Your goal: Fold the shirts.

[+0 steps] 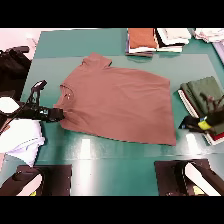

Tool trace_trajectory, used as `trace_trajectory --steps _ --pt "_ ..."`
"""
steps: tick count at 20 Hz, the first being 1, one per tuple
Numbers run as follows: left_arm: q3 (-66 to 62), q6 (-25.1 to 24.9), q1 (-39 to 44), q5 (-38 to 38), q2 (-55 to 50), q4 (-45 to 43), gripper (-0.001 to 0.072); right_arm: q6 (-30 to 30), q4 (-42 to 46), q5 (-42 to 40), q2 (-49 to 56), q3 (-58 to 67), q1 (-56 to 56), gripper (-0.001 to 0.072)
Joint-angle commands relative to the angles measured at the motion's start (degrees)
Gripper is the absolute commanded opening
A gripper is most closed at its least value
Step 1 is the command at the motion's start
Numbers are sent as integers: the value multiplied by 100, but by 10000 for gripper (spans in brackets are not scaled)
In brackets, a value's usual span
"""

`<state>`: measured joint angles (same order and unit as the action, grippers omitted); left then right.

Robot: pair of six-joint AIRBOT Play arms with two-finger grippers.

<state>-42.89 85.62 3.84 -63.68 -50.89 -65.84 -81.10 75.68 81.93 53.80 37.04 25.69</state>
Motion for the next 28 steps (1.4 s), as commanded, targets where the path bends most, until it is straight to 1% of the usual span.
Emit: trace_trajectory --steps 1,3,4,5,7,8,9,10,12,14,17,19,21,23,26,28 --pt "-13 -2 0 15 79 -4 24 365 -649 -9 332 -901 468 595" --pt "-13 -2 0 9 76 -4 24 407 -883 -181 608 -1029 308 595" --pt "-13 -2 0 15 76 7 24 407 -879 -188 730 -1021 120 575" --pt "-13 -2 0 11 79 4 24 407 -874 -201 798 -1023 -59 496" --pt "-13 -2 0 0 79 7 24 409 -870 -256 831 -1021 -503 361" --pt "-13 -2 0 7 79 7 24 413 -855 -306 763 -1021 -691 190" --pt "-17 0 0 7 79 7 24 413 -857 -382 616 -1021 -863 69" --pt "-42 7 0 17 107 7 23 413 -852 -479 396 -966 -1021 21" --pt "-337 142 0 42 254 -70 22 402 -857 -525 -118 -546 -1224 21" --pt "-1021 275 0 4 533 -332 22 400 -861 -535 -638 293 -1327 20" --pt "-2629 289 0 -92 883 -560 23 400 -839 -772 -1237 2168 -1316 20" --pt "-3908 286 0 -101 1038 -579 23 404 -785 -988 -1412 3497 -1274 20" --pt "-5215 286 0 -140 1060 -584 23 404 -732 -970 -1401 4876 -1108 20" --pt "-6367 286 0 -140 1060 -599 23 404 -612 -699 -1268 6006 -881 20" --pt "-7479 289 0 -35 1060 -691 22 396 -503 -162 -916 7418 -616 20" --pt "-7766 293 0 68 1060 -870 22 286 -507 149 -632 8061 -584 20"
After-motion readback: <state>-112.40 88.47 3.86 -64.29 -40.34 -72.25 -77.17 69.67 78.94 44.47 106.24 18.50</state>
